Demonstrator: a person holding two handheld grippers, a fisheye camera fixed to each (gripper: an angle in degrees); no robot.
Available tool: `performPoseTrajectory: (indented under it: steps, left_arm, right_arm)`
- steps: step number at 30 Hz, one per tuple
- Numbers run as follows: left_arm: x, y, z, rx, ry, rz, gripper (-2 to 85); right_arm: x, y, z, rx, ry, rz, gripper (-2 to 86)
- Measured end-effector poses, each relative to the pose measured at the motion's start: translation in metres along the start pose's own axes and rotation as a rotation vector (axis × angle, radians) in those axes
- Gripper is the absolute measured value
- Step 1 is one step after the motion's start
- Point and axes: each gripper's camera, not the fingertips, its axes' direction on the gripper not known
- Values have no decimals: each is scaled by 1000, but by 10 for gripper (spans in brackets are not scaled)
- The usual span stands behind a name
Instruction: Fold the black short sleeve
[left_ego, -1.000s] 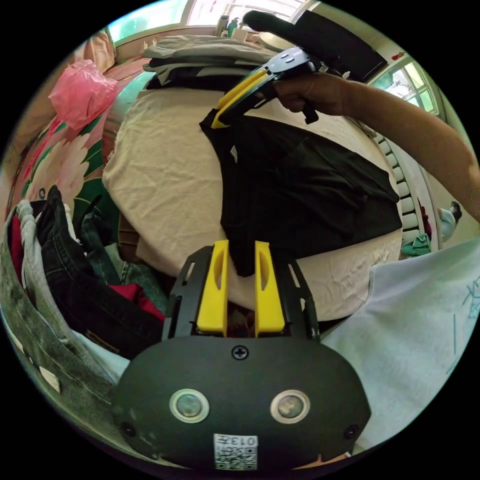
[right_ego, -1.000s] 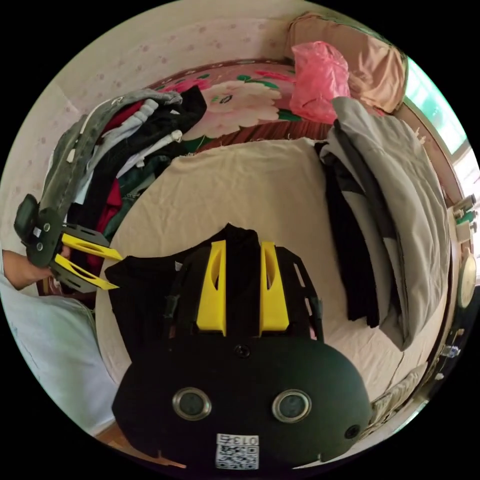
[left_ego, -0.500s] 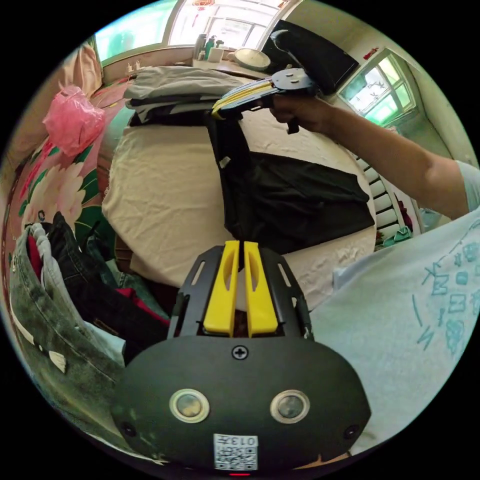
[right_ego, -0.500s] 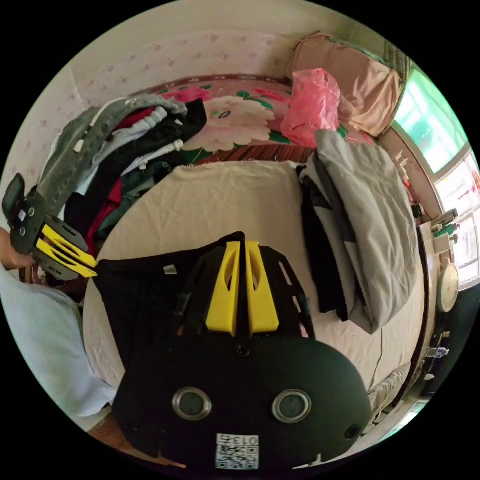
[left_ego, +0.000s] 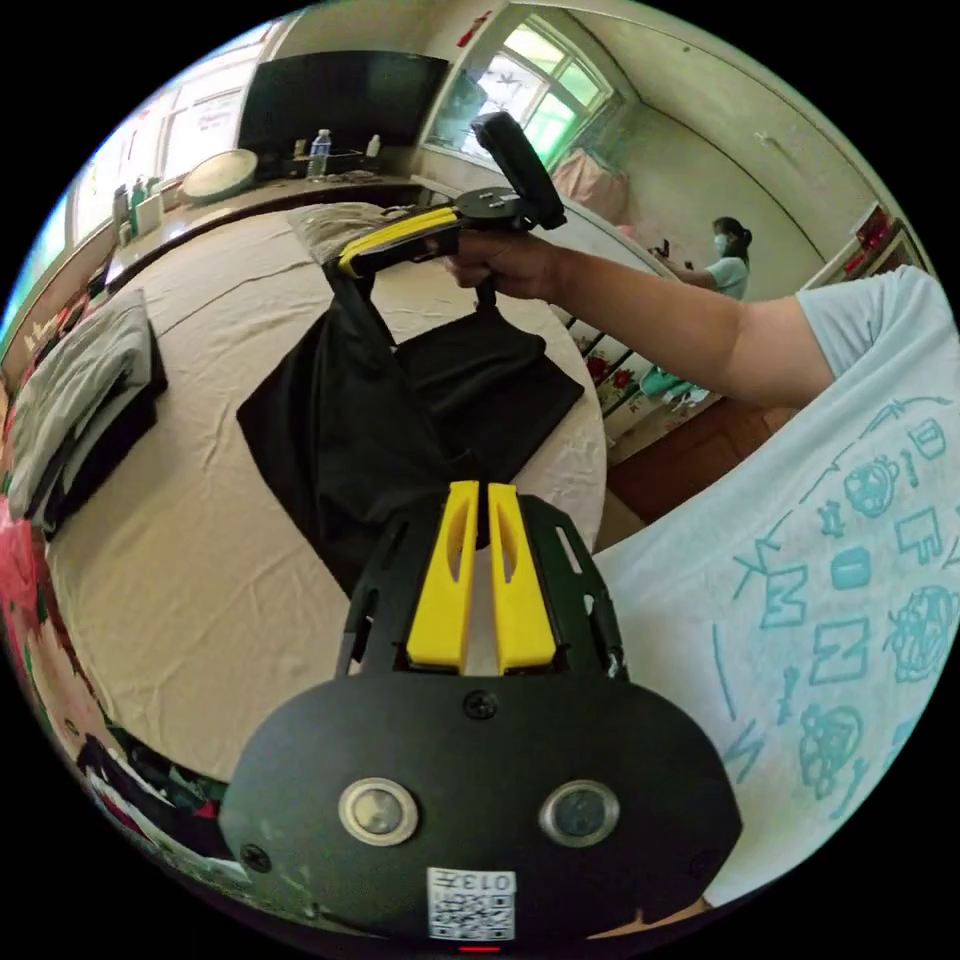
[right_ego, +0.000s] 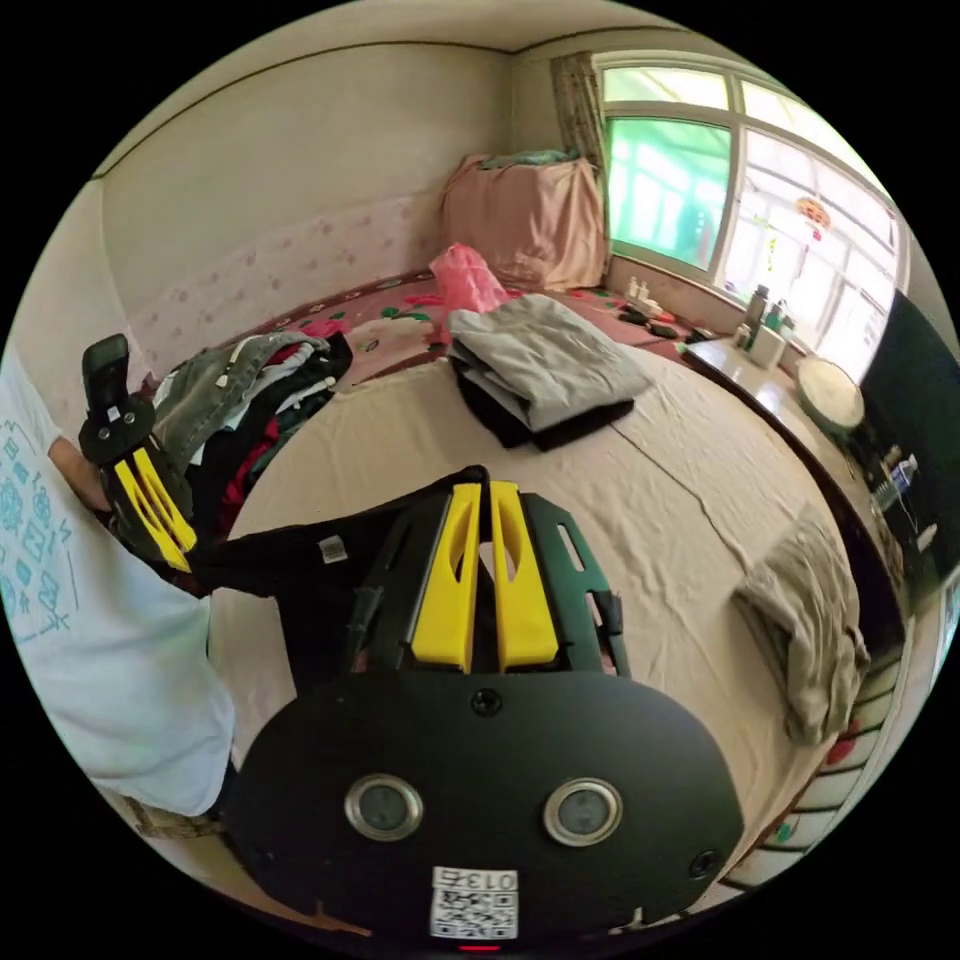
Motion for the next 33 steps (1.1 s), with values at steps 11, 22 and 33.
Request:
performPoseTrajectory:
  steps: [11, 22, 33]
  left_arm:
    - [51, -118, 201, -107, 145, 230, 7]
    - [75, -169, 351, -240, 184, 353, 62]
    - [25, -139, 328, -83, -29, 334, 65]
  right_arm:
    - [107, 140, -89, -78, 100, 195, 12]
    - [170, 216, -142, -174, 92, 326, 63]
    - [117, 254, -224, -132, 191, 553, 99]
